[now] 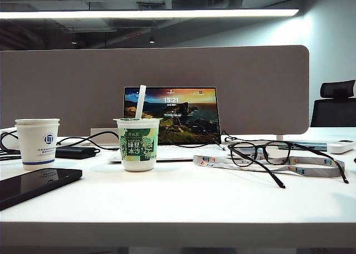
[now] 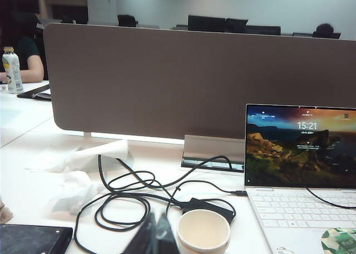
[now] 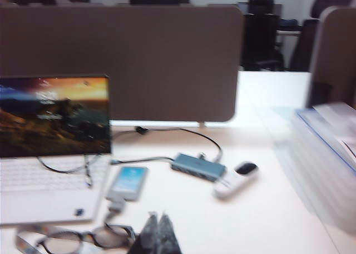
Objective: Pick up the black phone, pick up the charger plug, insert the charger plug into the phone's charging port, and finally place the connected phone back on the desk.
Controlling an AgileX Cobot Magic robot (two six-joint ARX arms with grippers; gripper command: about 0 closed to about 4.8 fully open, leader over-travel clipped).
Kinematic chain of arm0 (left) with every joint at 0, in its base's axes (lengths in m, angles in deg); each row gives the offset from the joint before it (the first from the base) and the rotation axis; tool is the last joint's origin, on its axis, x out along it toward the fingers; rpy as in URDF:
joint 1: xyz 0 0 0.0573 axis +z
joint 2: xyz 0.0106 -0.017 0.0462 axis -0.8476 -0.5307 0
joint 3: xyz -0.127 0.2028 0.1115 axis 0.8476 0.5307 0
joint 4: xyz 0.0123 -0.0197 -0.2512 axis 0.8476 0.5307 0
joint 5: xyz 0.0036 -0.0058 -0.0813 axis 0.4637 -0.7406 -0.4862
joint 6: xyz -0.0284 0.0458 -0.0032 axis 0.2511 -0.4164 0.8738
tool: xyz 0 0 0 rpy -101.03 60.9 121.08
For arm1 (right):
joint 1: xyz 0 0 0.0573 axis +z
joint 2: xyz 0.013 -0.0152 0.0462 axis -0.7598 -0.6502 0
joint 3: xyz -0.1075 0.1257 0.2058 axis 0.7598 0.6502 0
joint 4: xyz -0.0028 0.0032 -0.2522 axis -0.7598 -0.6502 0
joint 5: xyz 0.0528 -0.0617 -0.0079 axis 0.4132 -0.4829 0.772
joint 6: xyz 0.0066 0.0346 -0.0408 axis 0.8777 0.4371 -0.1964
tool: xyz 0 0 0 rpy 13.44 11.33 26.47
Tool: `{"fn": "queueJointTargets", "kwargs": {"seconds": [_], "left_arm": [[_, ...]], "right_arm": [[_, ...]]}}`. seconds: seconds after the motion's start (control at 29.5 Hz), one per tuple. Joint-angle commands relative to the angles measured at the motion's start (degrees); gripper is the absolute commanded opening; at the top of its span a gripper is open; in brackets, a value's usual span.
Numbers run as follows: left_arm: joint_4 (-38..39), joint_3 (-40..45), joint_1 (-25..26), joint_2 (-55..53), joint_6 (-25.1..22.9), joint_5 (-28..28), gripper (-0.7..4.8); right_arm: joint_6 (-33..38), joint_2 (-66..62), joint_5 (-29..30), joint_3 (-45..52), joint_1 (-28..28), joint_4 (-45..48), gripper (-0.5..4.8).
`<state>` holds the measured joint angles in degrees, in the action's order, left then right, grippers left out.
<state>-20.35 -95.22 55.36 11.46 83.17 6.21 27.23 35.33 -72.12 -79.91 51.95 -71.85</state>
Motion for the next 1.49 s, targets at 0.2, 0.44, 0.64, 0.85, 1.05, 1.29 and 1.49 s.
{"fn": "queueJointTargets", "kwargs": {"seconds": [0.2,0.44,0.64,0.85,1.05,1.29,1.49], "left_arm": [[0.09,-8.74,-0.07,-11.8,0.57,-0.5,-0.05],[0.63,-14.14,-0.07,-19.47,2.23,-7.65,-0.05],[4.0,-17.75,-0.07,-24.09,4.42,-14.51,-0.05],[11.19,-18.91,-0.07,-29.35,4.39,-23.93,-0.05],[18.91,-18.91,-0.07,-34.32,3.96,-26.32,-0.05],[20.33,-18.88,-0.07,-37.81,1.99,-26.43,-0.05],[22.18,-18.86,-0.02,-41.18,-6.58,-26.91,-0.05]], "right_arm": [[-1.22,-13.25,10.14,-13.42,0.94,0.5,-0.02],[-1.22,-21.77,7.69,-22.1,9.86,-3.96,-0.03],[-1.18,-26.21,3.65,-23.5,21.9,-4.48,-0.03],[-1.14,-31.63,-0.26,-23.5,35.65,-6.67,-0.03],[-0.7,-38.4,-1.49,-23.52,47.15,-6.36,-0.03],[0.81,-44.78,-1.22,-23.52,53.66,-5.16,-0.03],[4.98,-47.41,-0.57,-23.52,54.55,-4.72,-0.03]]}}
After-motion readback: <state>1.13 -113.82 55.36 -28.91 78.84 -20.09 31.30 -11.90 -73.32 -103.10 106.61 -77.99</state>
